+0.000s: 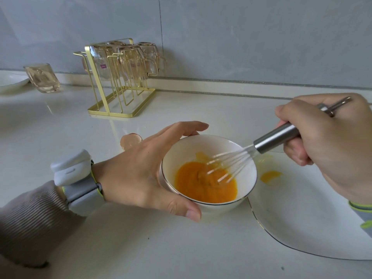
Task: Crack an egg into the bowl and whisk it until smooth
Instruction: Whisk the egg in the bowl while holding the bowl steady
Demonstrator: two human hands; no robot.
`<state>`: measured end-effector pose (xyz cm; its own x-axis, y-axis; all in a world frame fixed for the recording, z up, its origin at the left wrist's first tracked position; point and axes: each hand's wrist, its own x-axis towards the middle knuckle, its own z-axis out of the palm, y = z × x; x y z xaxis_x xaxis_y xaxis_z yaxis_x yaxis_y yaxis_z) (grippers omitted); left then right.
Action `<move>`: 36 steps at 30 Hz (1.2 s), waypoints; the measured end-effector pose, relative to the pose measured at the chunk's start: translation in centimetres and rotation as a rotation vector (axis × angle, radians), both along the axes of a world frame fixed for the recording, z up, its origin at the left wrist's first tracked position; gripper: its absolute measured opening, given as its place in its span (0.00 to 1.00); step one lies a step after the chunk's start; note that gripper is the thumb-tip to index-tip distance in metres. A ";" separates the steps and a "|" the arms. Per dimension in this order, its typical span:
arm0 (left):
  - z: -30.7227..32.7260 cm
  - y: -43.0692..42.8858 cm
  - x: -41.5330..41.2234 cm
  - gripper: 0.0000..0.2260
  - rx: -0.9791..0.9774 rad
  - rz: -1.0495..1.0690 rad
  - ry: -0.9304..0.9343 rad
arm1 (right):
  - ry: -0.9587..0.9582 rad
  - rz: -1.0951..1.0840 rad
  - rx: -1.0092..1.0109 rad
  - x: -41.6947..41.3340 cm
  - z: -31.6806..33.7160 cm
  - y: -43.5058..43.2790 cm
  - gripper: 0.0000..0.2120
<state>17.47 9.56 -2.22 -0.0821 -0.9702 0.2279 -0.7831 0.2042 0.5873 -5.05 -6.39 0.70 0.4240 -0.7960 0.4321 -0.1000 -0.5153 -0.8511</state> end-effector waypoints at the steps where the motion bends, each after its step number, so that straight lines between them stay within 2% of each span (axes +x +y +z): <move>1: 0.0 0.0 0.0 0.52 0.000 0.001 -0.001 | 0.011 0.011 0.006 0.0 0.0 0.0 0.17; 6: 0.0 -0.1 -0.1 0.52 0.004 0.002 -0.006 | 0.008 0.011 -0.010 0.0 0.0 0.1 0.16; 9: 0.0 0.0 -0.1 0.52 0.004 0.002 -0.006 | -0.010 0.063 0.061 0.0 -0.1 0.0 0.17; 12: 0.1 0.0 -0.1 0.51 0.002 -0.006 0.001 | 0.007 0.042 0.025 0.0 -0.1 0.0 0.17; 15: 0.1 0.0 -0.1 0.51 -0.003 -0.009 0.003 | -0.014 0.079 0.076 0.0 -0.2 0.1 0.18; 18: 0.1 0.0 -0.1 0.51 -0.004 -0.009 0.002 | 0.013 0.039 0.027 0.1 -0.2 0.0 0.17; 21: 0.0 0.0 -0.1 0.52 -0.006 -0.007 0.004 | -0.017 0.078 0.078 0.2 -0.3 0.0 0.18; 36: 0.0 -0.1 -0.1 0.51 -0.010 -0.013 -0.002 | -0.008 0.063 0.082 0.3 -0.4 0.0 0.18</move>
